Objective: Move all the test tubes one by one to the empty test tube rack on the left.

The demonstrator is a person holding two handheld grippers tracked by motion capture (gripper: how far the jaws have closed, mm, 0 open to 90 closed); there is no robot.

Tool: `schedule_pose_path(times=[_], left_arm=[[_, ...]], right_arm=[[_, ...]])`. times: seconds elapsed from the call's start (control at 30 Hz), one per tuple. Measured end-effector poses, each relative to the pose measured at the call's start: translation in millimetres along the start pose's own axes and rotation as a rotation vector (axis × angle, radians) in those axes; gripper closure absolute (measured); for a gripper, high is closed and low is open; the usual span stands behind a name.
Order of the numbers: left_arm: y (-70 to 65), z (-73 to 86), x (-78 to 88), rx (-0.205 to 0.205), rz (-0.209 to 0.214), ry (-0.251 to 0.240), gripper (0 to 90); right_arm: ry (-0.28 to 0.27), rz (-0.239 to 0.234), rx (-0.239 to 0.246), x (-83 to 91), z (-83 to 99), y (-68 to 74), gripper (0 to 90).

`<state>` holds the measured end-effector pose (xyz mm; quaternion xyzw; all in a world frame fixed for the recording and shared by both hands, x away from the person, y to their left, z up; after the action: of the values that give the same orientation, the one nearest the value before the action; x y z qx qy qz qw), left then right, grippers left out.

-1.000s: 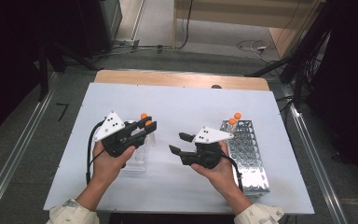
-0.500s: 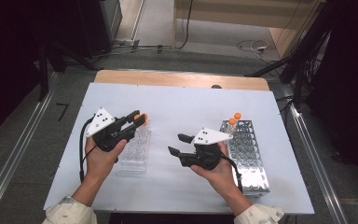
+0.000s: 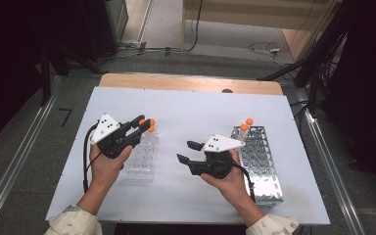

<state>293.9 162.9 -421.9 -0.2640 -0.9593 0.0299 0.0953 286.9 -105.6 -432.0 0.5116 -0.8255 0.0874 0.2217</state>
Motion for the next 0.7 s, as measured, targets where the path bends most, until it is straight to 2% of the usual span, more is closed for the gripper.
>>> schedule_pose_path(times=[0.17,0.5,0.7], left_arm=[[-1.6,5.0,-4.9,-0.009,-0.003,0.013,70.3],[-5.8,17.2,-11.9,-0.073,-0.038,0.051,70.2],[-6.7,17.5,-11.1,-0.078,-0.051,0.040,69.2]], right_arm=[[0.002,-0.001,0.000,-0.3,0.3,0.2,42.8],[0.003,-0.005,-0.002,-0.4,0.5,0.9,42.8],[0.002,-0.007,0.000,0.1,0.6,0.9,42.8]])
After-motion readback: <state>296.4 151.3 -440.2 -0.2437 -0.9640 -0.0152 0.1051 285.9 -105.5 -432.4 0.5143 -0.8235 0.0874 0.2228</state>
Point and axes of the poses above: each handheld gripper's, and its own axes: x roughly backward along the jaws, z roughly out of its underside, y roughly to its left, the point moved 2 cm from there along -x, roughly forward along the jaws, and after that the axes turned 3 degrees about -z, right-handed, at the moved point
